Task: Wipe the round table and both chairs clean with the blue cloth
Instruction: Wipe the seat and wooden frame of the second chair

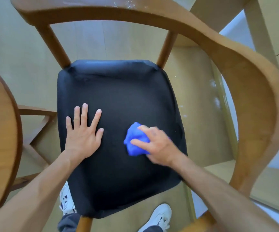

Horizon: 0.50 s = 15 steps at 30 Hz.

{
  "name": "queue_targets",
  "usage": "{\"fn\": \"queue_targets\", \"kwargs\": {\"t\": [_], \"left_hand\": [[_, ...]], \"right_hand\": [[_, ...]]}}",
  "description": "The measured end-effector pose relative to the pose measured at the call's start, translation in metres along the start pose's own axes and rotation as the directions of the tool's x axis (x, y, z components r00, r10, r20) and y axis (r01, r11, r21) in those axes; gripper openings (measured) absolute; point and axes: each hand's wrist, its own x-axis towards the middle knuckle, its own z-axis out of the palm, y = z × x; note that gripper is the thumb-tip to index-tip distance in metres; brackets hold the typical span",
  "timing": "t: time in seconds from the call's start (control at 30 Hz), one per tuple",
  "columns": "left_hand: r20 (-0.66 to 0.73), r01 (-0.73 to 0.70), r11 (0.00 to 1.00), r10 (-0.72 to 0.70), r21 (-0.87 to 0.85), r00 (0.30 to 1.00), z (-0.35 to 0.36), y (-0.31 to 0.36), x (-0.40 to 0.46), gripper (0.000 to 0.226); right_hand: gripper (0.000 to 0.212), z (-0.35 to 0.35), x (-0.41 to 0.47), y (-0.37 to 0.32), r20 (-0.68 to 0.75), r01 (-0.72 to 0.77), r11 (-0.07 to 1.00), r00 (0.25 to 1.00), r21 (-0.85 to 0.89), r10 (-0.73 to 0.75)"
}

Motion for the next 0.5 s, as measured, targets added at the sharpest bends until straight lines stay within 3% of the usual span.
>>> {"fn": "queue_targets", "kwargs": {"t": [0.07, 0.1, 0.17, 0.23, 0.3, 0.37, 0.5], "left_hand": [[0.005, 0.004, 1.000, -0.004, 0.010, 1.000, -0.001, 0.000, 0.001, 0.065], [0.004, 0.003, 1.000, -0.003, 0.009, 1.000, -0.001, 0.002, 0.001, 0.065], [-0.011, 0.009, 1.000, -0.009, -0.001, 1.000, -0.002, 0.004, -0.001, 0.064], [-0.022, 0.011, 1.000, -0.011, -0.012, 1.000, -0.003, 0.006, -0.002, 0.064], [-0.022, 0.014, 1.000, -0.015, -0.019, 1.000, -0.004, 0.006, -0.001, 0.063], [-0.008, 0.009, 1.000, -0.009, -0.018, 1.000, -0.004, 0.006, 0.001, 0.063], [-0.005, 0.016, 1.000, -0.016, -0.001, 1.000, -0.001, 0.008, 0.001, 0.063]], "right_hand": [[0.059, -0.012, -0.022, 0.041, 0.031, -0.342, 0.939, 0.939, 0.023, 0.342], [0.060, -0.017, -0.039, 0.059, 0.072, -0.558, 0.829, 0.828, 0.019, 0.556], [0.055, -0.020, -0.070, 0.075, 0.190, -0.896, 0.442, 0.442, 0.046, 0.876], [0.050, -0.011, -0.080, 0.059, 0.384, -0.995, 0.024, 0.059, 0.096, 0.921], [0.050, 0.000, -0.073, 0.034, 0.452, -0.947, -0.260, -0.151, 0.189, 0.879], [0.050, 0.000, -0.059, 0.023, 0.419, -0.864, -0.413, -0.274, 0.288, 0.866], [0.057, -0.014, -0.033, -0.008, 0.297, -0.908, -0.315, -0.232, 0.276, 0.926]]}}
